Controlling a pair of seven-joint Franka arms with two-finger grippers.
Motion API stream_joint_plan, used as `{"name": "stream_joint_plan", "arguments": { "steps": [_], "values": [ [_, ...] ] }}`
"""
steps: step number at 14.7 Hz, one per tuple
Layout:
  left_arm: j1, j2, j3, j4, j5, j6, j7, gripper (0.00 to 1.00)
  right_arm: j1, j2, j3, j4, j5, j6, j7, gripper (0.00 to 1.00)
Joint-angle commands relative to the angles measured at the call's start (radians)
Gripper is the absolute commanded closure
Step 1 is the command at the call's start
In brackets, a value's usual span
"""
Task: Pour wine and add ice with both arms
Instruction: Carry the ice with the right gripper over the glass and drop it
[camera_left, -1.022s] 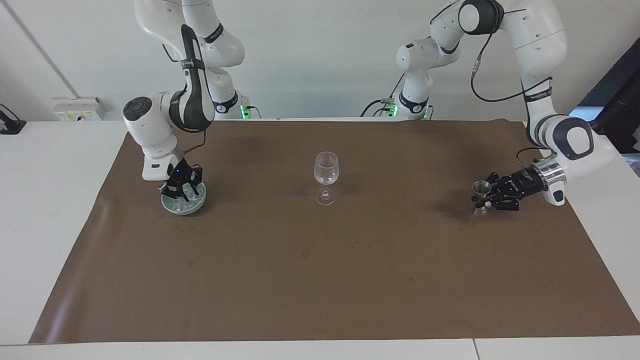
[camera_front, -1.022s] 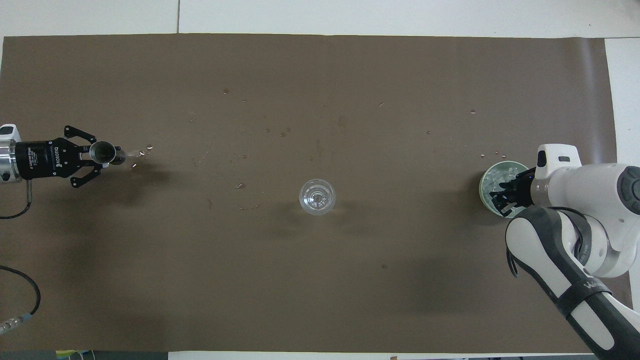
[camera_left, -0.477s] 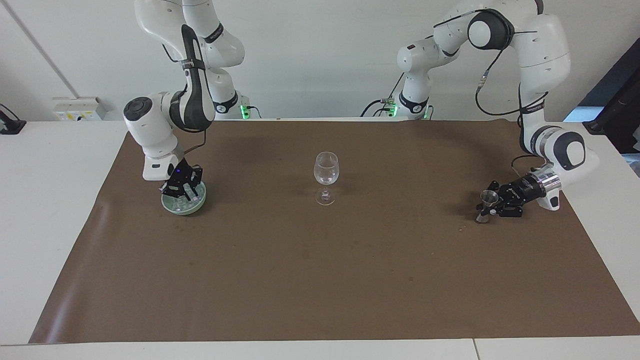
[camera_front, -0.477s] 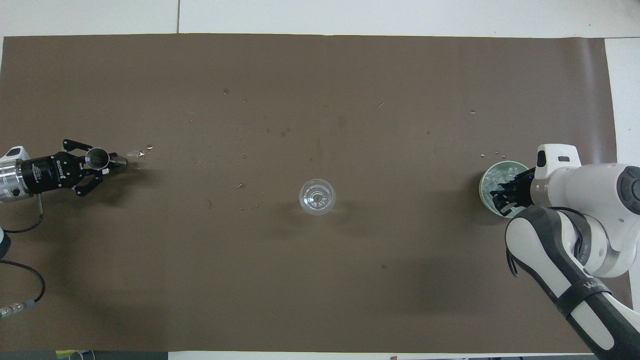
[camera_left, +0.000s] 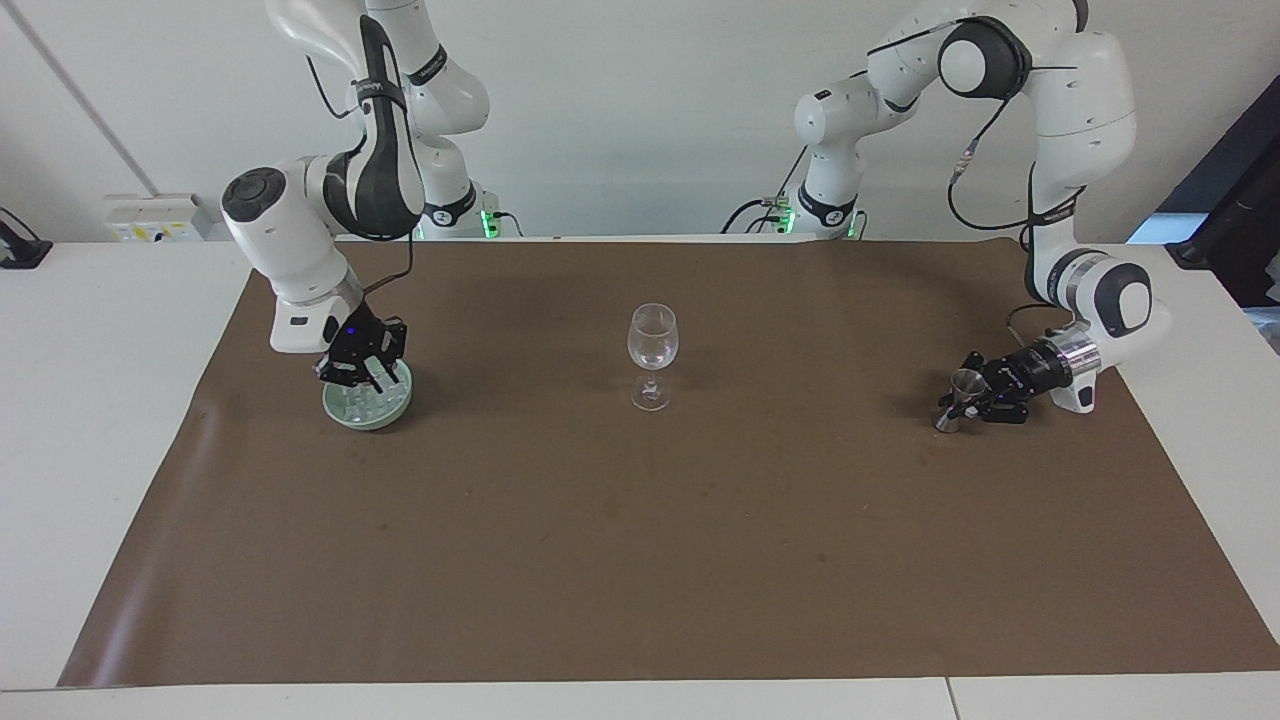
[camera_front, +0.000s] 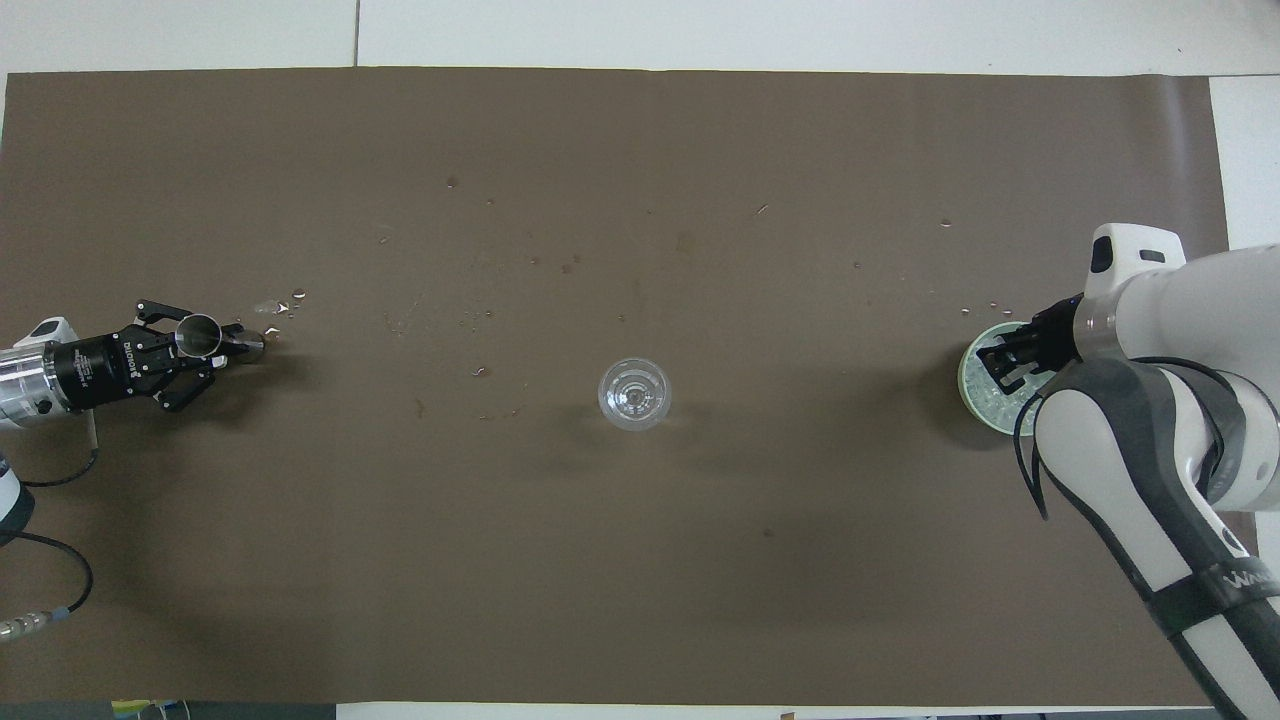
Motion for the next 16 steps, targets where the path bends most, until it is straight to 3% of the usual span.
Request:
{"name": "stream_joint_plan", "arguments": {
  "steps": [1,5,7,11,16],
  "values": [
    [0.027,-0.035,-0.005,-0.022,-0.015,-0.023,-0.016,0.01,-0.001,0.023,0.103,0.159,0.015,-0.129,0.265,0.95],
    [0.036,-0.025,0.008,0.048,-0.004,-0.006,-0.083,0.00,0.020,0.112,0.286,0.406,-0.002,-0.236,0.729,0.95],
    [0.041,-0.023,0.027,0.081,0.036,-0.007,-0.073,0.00,0.133,0.143,0.288,0.481,-0.028,-0.241,0.941,0.95],
    [0.033,-0.032,0.031,0.242,0.301,-0.009,-0.079,0.00,0.307,0.183,0.288,0.509,-0.134,-0.204,1.171,0.99],
    [0.024,-0.037,0.028,0.493,0.585,-0.115,-0.067,0.00,0.363,0.214,0.289,0.471,-0.178,-0.170,1.218,0.98]
  ]
}}
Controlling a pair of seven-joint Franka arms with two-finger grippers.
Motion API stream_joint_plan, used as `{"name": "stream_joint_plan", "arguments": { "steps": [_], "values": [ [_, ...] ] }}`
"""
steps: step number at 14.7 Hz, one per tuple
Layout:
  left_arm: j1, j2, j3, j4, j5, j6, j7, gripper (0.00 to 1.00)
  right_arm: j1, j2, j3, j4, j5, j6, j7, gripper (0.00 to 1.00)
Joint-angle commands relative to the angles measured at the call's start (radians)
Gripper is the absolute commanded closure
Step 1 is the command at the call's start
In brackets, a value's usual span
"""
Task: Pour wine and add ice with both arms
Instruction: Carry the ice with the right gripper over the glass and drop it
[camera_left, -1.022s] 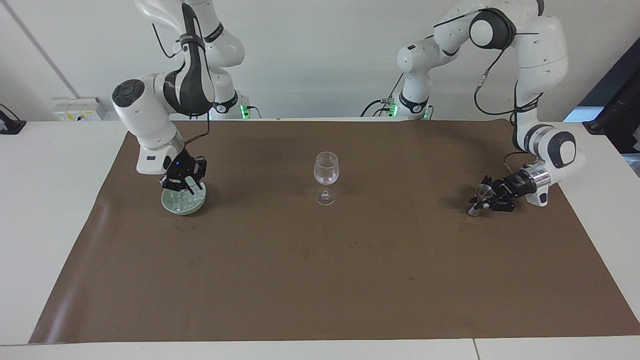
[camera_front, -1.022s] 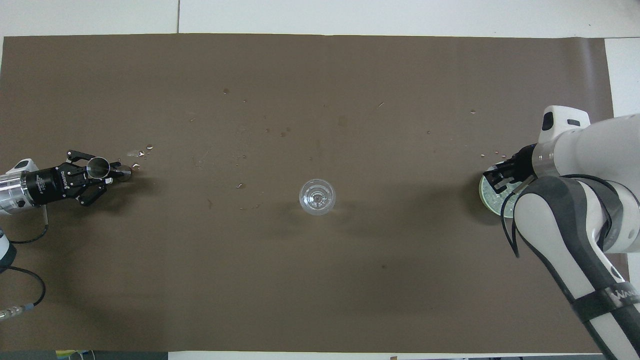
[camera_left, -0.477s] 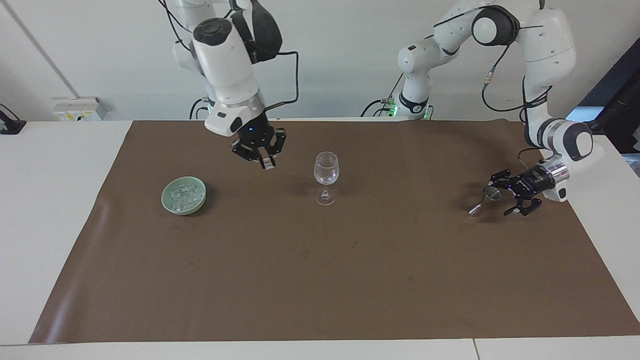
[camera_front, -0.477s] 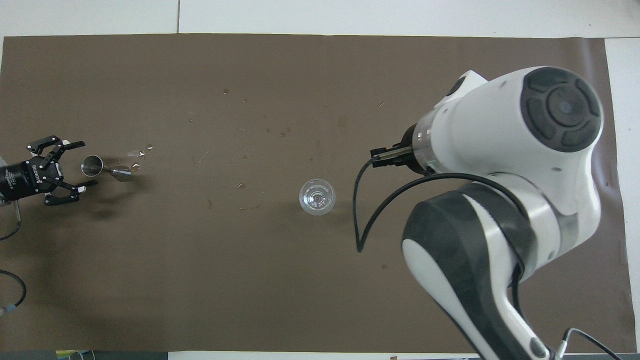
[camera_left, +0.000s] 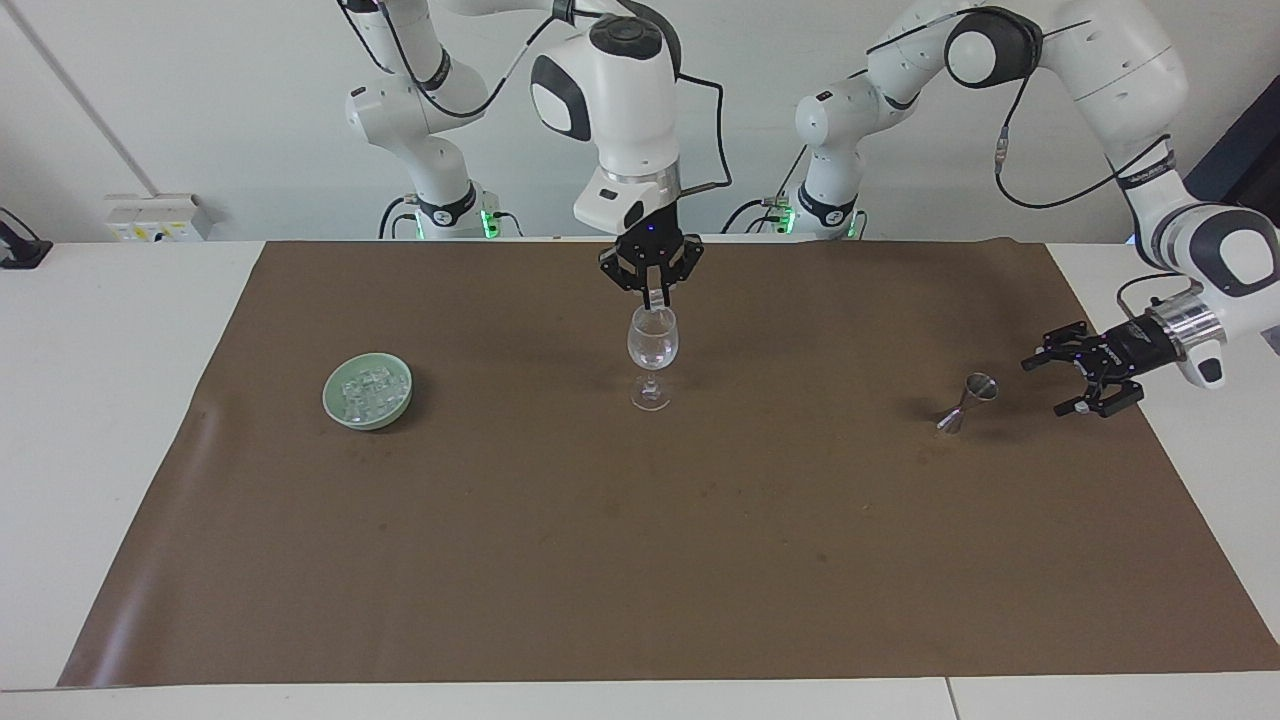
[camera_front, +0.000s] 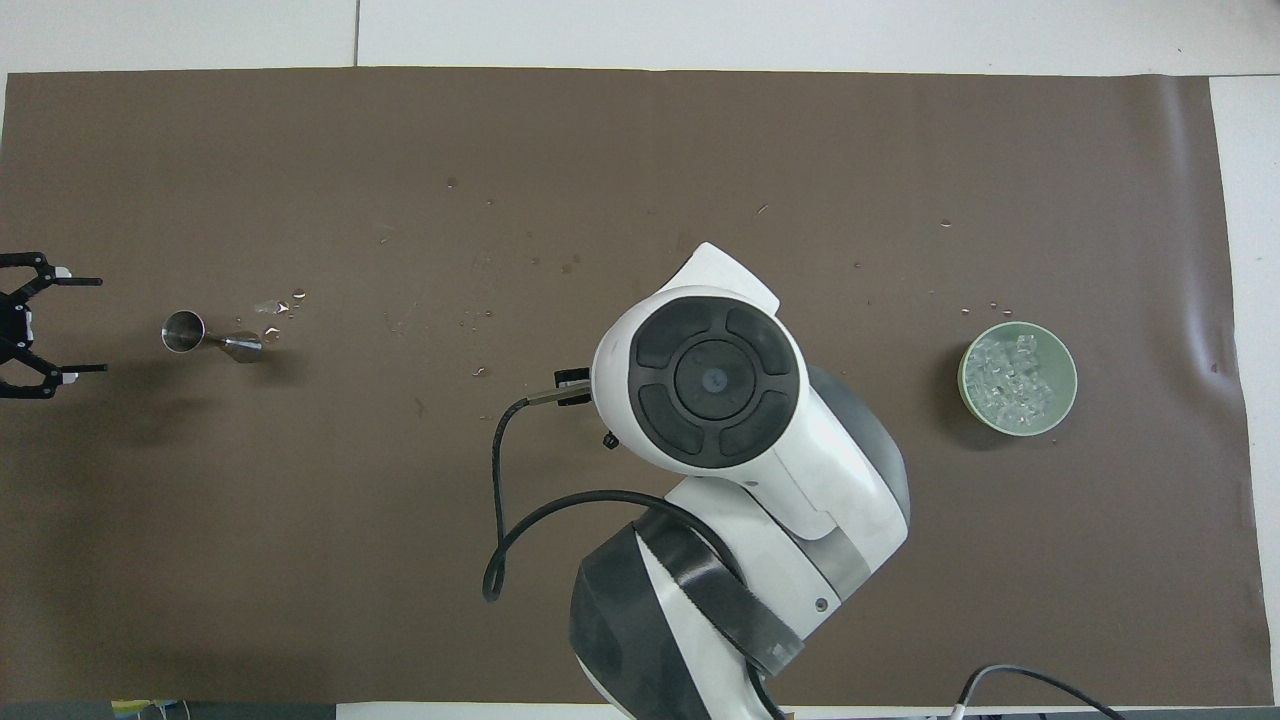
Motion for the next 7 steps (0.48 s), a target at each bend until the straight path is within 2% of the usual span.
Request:
{"name": "stream_joint_plan", "arguments": {
  "steps": [1,3,5,7],
  "values": [
    [-0.023,-0.017,0.001,0.131,0.155,-0.072,-0.007,0.00,-0.007,0.002,0.000,-0.025,-0.020,0.017,0.008,0.98],
    [-0.023,-0.059,-0.003,0.131,0.172,-0.086,0.048,0.00,0.002,0.000,0.000,-0.046,-0.020,0.039,0.011,0.95],
    [-0.047,-0.083,0.000,0.131,0.180,-0.092,0.229,0.00,0.007,-0.003,0.000,-0.060,-0.020,0.049,0.011,0.94],
    [-0.098,-0.131,-0.005,0.128,0.273,-0.095,0.292,0.00,0.007,-0.003,0.000,-0.060,-0.020,0.048,0.011,0.86]
  ]
}}
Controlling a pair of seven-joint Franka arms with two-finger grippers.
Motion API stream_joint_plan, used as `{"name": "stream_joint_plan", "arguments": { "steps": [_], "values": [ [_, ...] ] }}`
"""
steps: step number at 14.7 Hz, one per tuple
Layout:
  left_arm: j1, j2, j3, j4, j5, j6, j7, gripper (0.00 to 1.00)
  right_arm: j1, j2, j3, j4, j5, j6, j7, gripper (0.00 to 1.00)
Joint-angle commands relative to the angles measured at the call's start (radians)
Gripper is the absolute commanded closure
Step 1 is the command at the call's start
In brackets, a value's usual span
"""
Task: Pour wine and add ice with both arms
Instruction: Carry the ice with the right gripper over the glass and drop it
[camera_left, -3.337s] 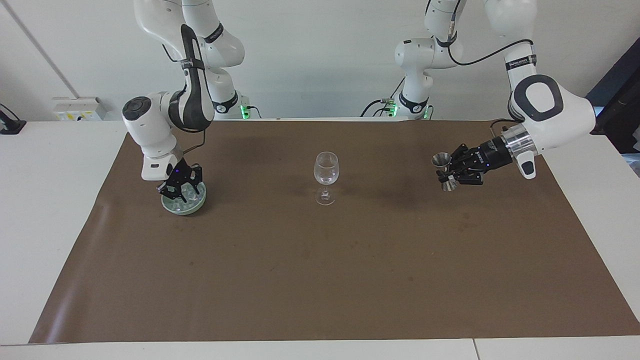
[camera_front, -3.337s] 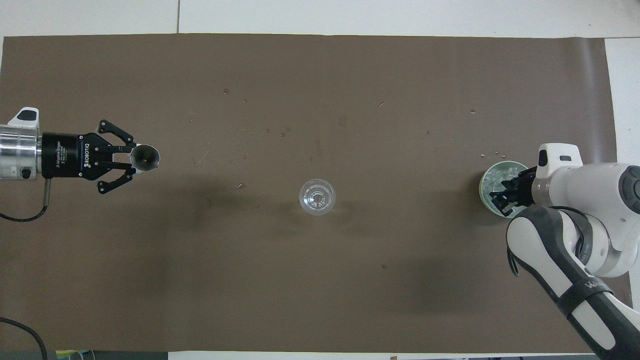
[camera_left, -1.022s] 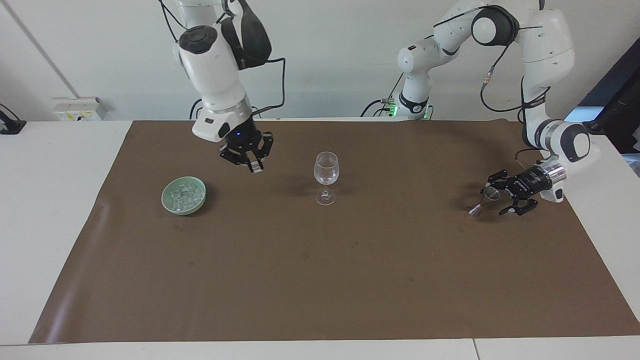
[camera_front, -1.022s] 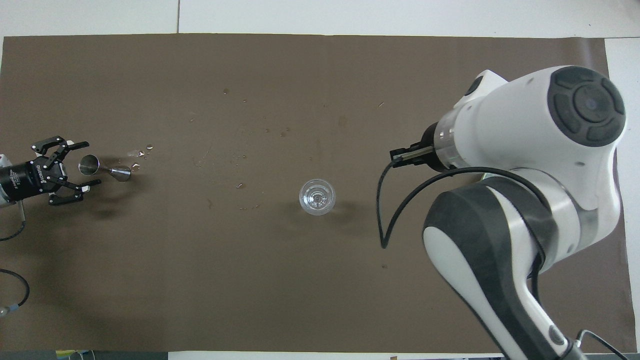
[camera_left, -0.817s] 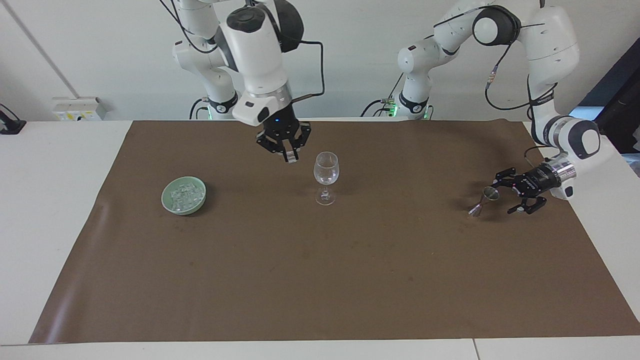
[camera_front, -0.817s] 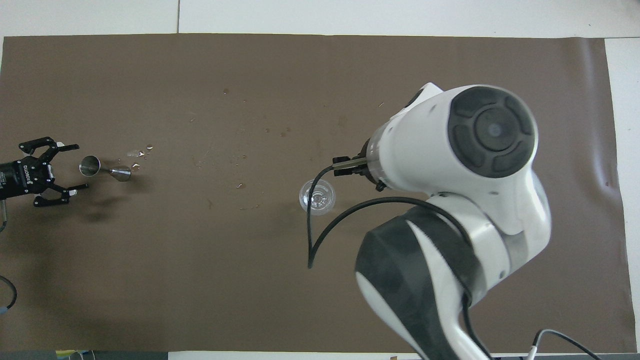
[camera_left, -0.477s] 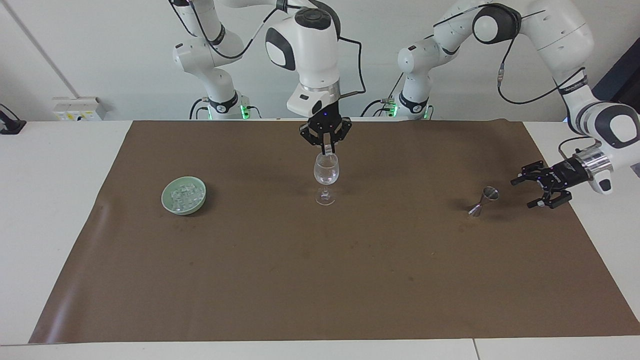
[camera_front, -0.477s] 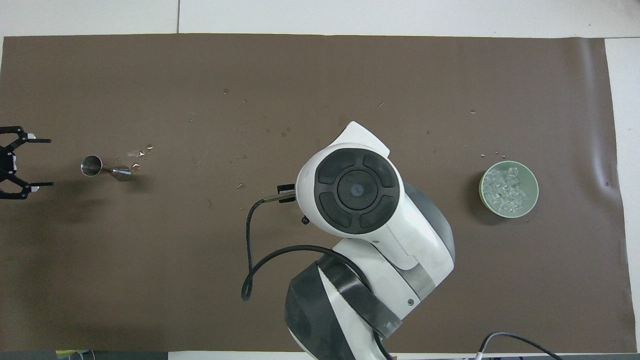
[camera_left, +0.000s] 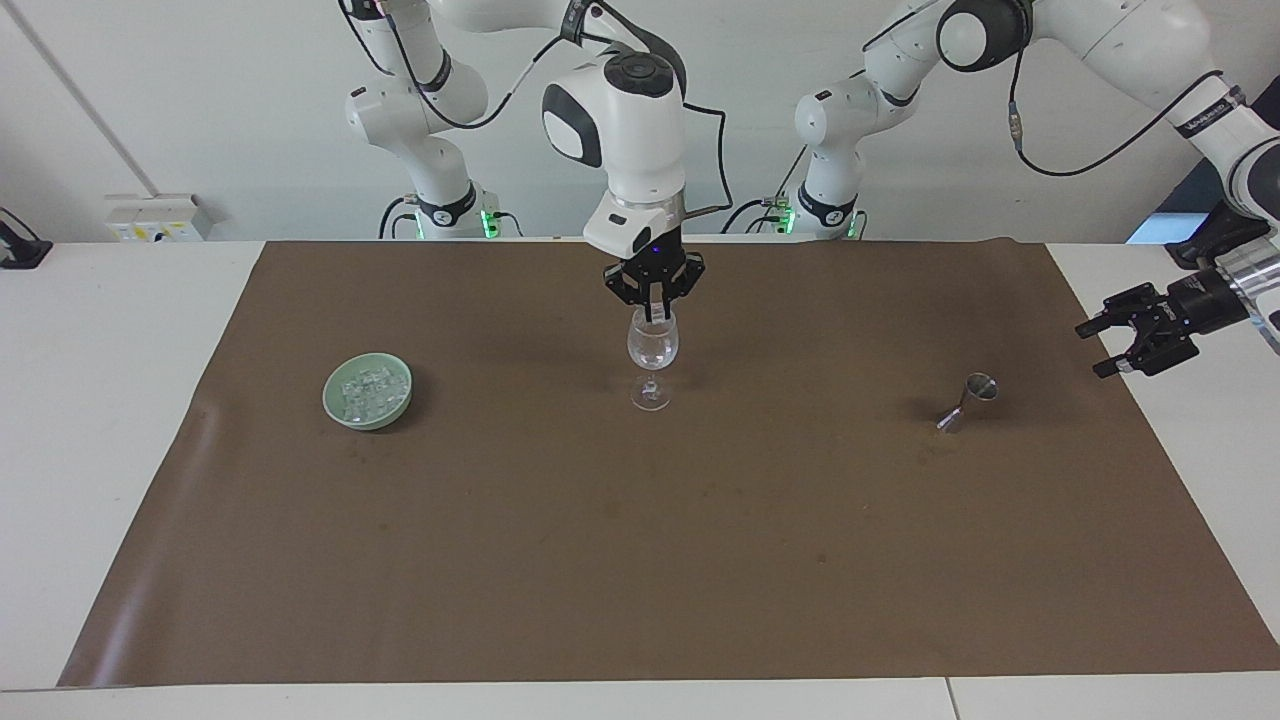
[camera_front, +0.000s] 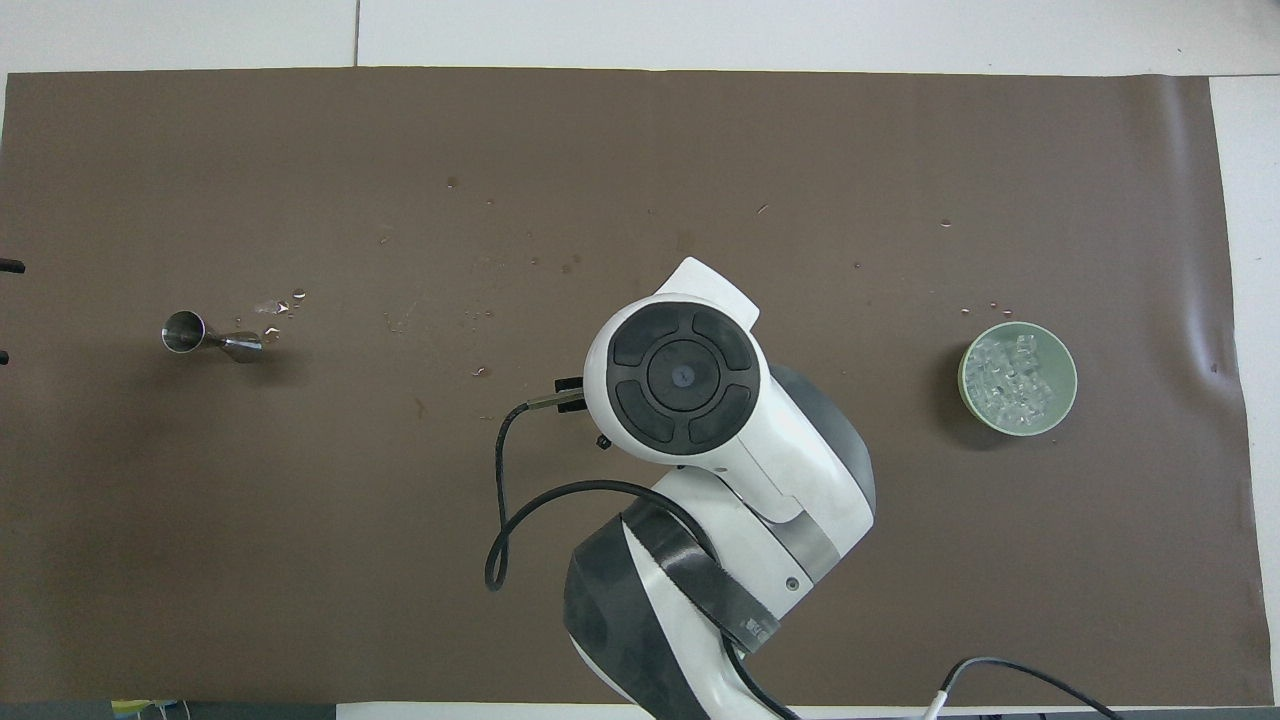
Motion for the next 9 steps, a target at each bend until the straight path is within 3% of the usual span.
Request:
{"name": "stream_joint_plan", "arguments": {
  "steps": [1,3,4,5,7,9],
  "values": [
    [-0.105,-0.070,0.003,-0.011,0.149,-0.014,0.110,0.00,-0.001,-0.016,0.003,-0.022,-0.018,0.018,0.011,0.76],
    [-0.216,-0.113,0.003,-0.017,0.302,-0.013,0.191,0.00,-0.001,-0.014,0.003,-0.012,-0.017,-0.005,0.029,0.57],
    [-0.251,-0.144,0.003,-0.041,0.347,0.015,0.262,0.00,-0.001,-0.013,0.001,-0.005,-0.017,-0.017,0.037,0.42],
    [-0.267,-0.156,0.003,-0.052,0.362,0.048,0.326,0.00,-0.001,-0.011,0.001,0.003,-0.020,-0.030,0.037,0.38],
    [-0.316,-0.179,0.005,-0.066,0.390,0.089,0.365,0.00,-0.009,-0.007,0.001,0.035,-0.021,-0.062,0.037,0.16],
    [-0.392,-0.216,0.003,-0.086,0.491,0.119,0.365,0.00,-0.021,-0.005,0.000,0.072,-0.043,-0.096,0.026,0.13]
  ]
}}
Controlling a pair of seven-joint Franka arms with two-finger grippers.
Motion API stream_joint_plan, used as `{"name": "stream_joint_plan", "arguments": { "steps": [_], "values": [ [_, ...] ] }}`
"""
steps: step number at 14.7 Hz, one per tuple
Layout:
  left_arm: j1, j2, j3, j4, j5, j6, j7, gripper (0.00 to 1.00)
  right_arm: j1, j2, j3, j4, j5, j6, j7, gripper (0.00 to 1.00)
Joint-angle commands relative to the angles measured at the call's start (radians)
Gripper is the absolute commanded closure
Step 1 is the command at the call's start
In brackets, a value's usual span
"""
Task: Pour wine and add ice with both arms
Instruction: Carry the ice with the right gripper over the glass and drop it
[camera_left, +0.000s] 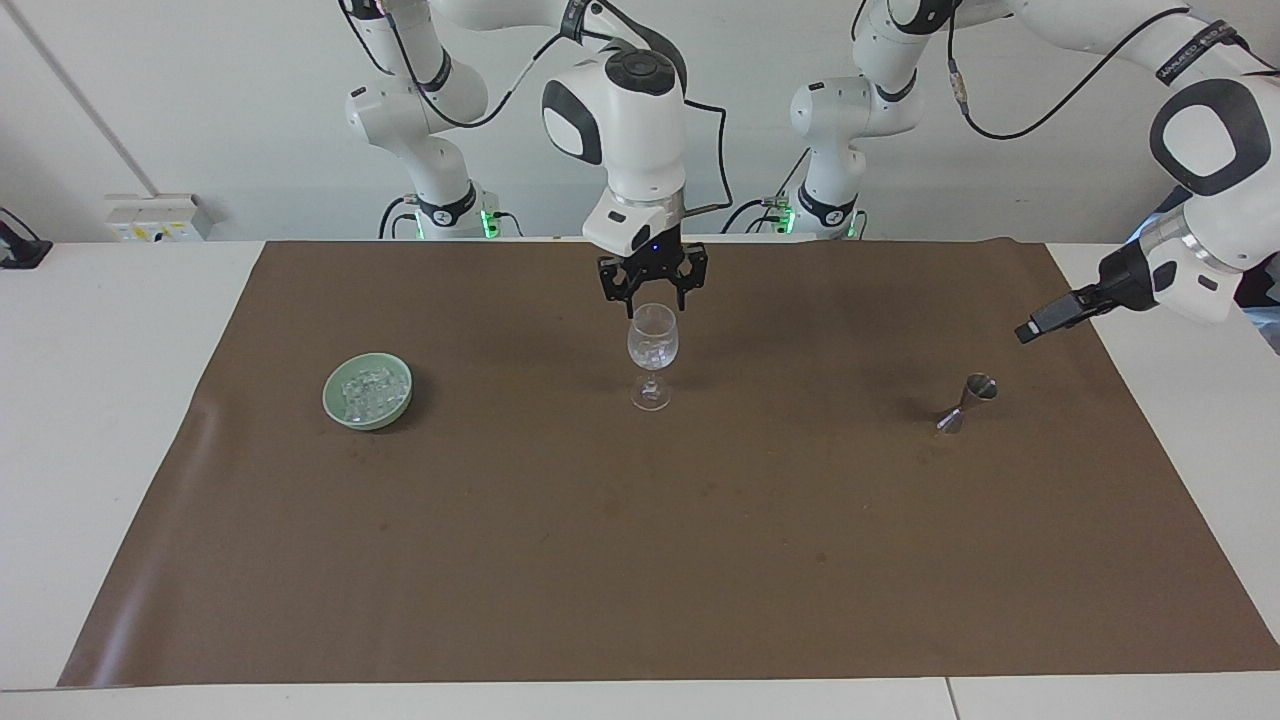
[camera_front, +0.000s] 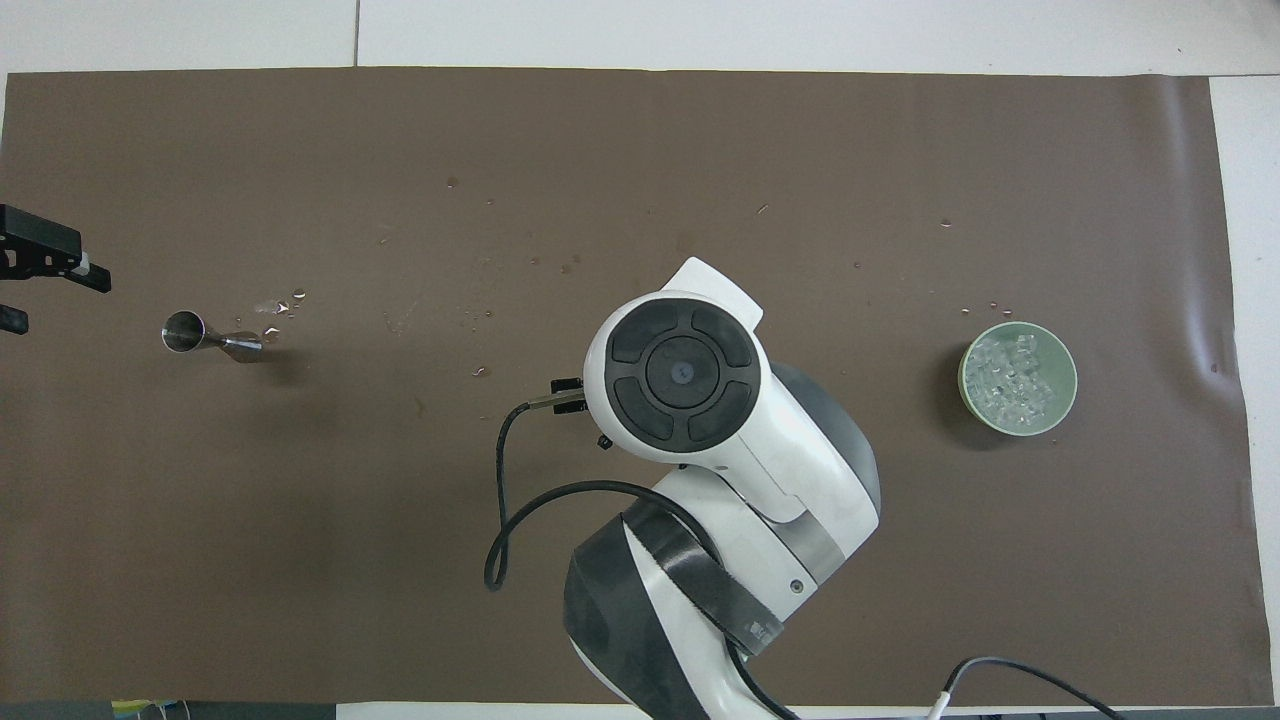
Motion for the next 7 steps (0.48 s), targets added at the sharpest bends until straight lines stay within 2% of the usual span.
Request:
{"name": "stream_joint_plan", "arguments": {
  "steps": [1,3,7],
  "values": [
    [-0.095,-0.087,0.011,-0.090,0.104,0.075,0.034,0.00,-0.044,-0.001,0.004,0.060,-0.047,-0.064,0.013,0.11],
    [-0.097,-0.121,0.008,-0.103,0.108,0.086,0.035,0.00,-0.119,-0.015,0.004,0.062,-0.047,-0.090,-0.018,0.00],
    [-0.023,-0.173,-0.146,-0.112,0.164,0.078,0.048,0.00,-0.321,-0.075,0.003,0.056,-0.042,-0.185,-0.099,0.00]
  ]
}}
